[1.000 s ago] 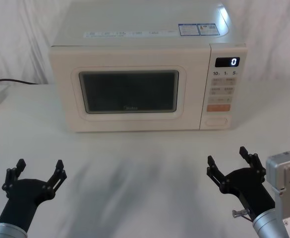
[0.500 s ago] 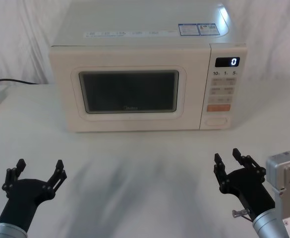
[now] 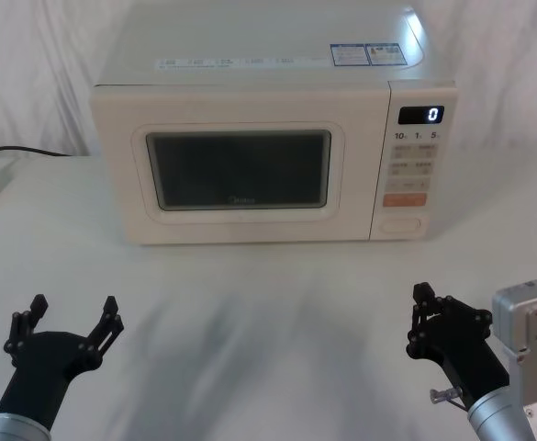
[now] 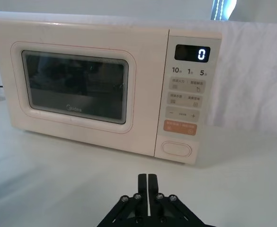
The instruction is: Press the button to open the microwave door with one hand; close the microwave door with the other hand.
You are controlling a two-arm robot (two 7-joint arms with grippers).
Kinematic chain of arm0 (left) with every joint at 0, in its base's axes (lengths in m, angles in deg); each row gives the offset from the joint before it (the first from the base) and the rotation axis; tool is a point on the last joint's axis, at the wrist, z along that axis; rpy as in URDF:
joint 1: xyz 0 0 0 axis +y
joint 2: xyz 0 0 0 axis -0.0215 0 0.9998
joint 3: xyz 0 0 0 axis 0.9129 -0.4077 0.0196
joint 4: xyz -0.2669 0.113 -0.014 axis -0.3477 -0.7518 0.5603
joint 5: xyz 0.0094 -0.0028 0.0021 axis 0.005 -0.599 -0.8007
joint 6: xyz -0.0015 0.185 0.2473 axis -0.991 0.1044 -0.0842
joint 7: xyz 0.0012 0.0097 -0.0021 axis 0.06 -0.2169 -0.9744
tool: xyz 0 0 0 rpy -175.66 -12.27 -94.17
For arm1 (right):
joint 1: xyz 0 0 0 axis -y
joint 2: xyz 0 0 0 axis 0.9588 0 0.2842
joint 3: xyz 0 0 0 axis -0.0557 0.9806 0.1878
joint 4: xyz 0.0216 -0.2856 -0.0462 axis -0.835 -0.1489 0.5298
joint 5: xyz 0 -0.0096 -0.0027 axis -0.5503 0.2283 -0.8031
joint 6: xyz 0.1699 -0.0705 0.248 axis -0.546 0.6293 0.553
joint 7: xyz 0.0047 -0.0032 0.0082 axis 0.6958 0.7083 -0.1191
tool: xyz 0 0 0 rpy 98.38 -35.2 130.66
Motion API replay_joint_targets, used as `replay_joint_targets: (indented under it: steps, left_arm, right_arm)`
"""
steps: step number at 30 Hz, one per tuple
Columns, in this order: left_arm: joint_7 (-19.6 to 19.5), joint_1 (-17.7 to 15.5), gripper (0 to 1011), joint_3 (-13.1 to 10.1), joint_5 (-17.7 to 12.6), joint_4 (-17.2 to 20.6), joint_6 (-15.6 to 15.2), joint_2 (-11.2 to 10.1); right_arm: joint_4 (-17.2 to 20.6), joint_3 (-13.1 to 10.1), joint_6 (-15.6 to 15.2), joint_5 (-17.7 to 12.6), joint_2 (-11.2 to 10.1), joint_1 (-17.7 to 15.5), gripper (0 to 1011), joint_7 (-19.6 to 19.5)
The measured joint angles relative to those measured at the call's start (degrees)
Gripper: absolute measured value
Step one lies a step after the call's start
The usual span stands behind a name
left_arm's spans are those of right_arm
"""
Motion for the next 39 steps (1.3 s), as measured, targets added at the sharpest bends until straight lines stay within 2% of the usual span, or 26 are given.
replay_joint_targets:
  steps: [2, 15, 22, 30, 39]
  left_arm:
    - [0.0, 0.0, 1001, 0.0, 0.0, 0.0, 0.0, 0.0]
    - [0.0, 0.0, 1001, 0.0, 0.0, 0.0, 0.0, 0.0]
    - [0.0, 0.0, 1001, 0.0, 0.0, 0.0, 0.0, 0.0]
    - [0.0, 0.0, 1001, 0.0, 0.0, 0.0, 0.0, 0.0]
    - [0.0, 0.0, 1001, 0.0, 0.0, 0.0, 0.0, 0.0]
  right_arm:
    - [0.0, 0.0, 0.0, 0.0, 0.0, 0.0, 1, 0.0]
    - [0.0, 0.0, 0.0, 0.0, 0.0, 0.0, 0, 0.0]
    - [-1.0, -1.6, 0.0, -1.8, 0.8, 1.1, 0, 3.1]
    - [-4.6, -3.0, -0.8, -3.1, 2.3, 4.6, 0, 6.2]
    - [-9.1, -4.0, -2.0, -2.7, 3.7, 9.3, 0, 7.6]
